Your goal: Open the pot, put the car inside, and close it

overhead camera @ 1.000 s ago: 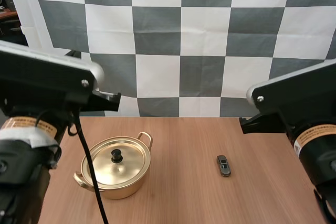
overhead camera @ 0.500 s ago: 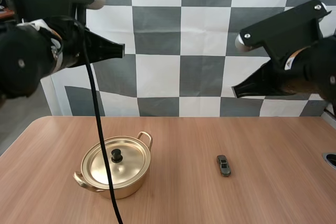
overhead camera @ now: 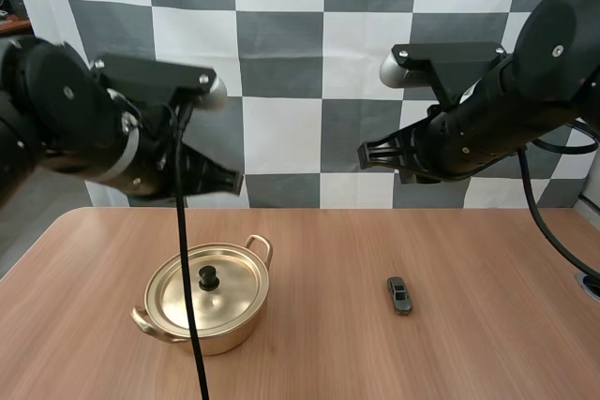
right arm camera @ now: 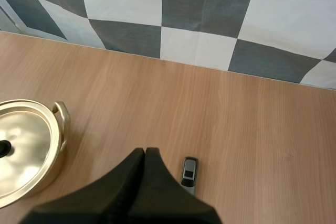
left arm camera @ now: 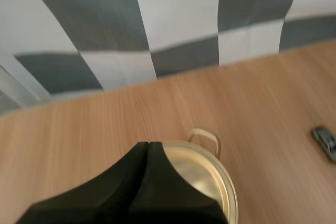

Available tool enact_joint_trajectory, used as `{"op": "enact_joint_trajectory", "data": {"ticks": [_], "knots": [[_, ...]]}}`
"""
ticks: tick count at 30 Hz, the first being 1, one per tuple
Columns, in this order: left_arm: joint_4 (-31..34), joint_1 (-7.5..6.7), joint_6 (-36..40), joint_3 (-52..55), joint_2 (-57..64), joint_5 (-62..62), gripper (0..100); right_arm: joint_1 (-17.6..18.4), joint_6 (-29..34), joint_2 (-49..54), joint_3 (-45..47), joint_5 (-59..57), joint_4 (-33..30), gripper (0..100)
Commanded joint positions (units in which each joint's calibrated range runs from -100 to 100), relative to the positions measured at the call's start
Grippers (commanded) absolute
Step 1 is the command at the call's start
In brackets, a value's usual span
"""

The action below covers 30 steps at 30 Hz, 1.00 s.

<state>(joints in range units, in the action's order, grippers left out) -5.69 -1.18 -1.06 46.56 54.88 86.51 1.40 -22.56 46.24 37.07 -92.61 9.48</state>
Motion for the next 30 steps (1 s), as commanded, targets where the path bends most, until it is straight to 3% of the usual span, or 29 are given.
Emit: {"op": "enact_joint_trajectory", "data": {"ticks": [1,14,17,20,23,25,26,30], "knots": [[0.3,0.02,-0.2,8.3,0.3,13.5,0,0.0,0.0,0.0,0.0,-0.1,0.1,0],[0.4,0.02,-2.4,8.3,0.6,13.5,2,0.0,0.0,0.0,0.0,-0.7,0.1,0],[0.6,0.02,-3.2,7.8,0.6,13.5,14,0.0,0.0,0.0,0.0,-0.9,0.1,0],[0.8,0.02,-3.2,6.1,0.6,13.5,33,0.0,0.0,0.0,0.0,-0.9,0.1,0],[1.9,0.02,-3.0,3.7,0.6,13.5,64,0.0,0.0,0.0,0.0,-0.9,0.1,0],[2.2,0.02,-5.1,1.7,0.6,13.5,94,0.0,0.0,0.0,0.0,-1.0,0.1,0],[2.2,0.02,-6.4,1.1,0.6,13.5,100,0.0,0.0,0.0,0.0,-1.0,0.2,0],[2.2,0.02,-11.4,-0.6,0.6,13.5,100,0.0,0.0,0.0,0.0,-1.0,0.5,0]]}}
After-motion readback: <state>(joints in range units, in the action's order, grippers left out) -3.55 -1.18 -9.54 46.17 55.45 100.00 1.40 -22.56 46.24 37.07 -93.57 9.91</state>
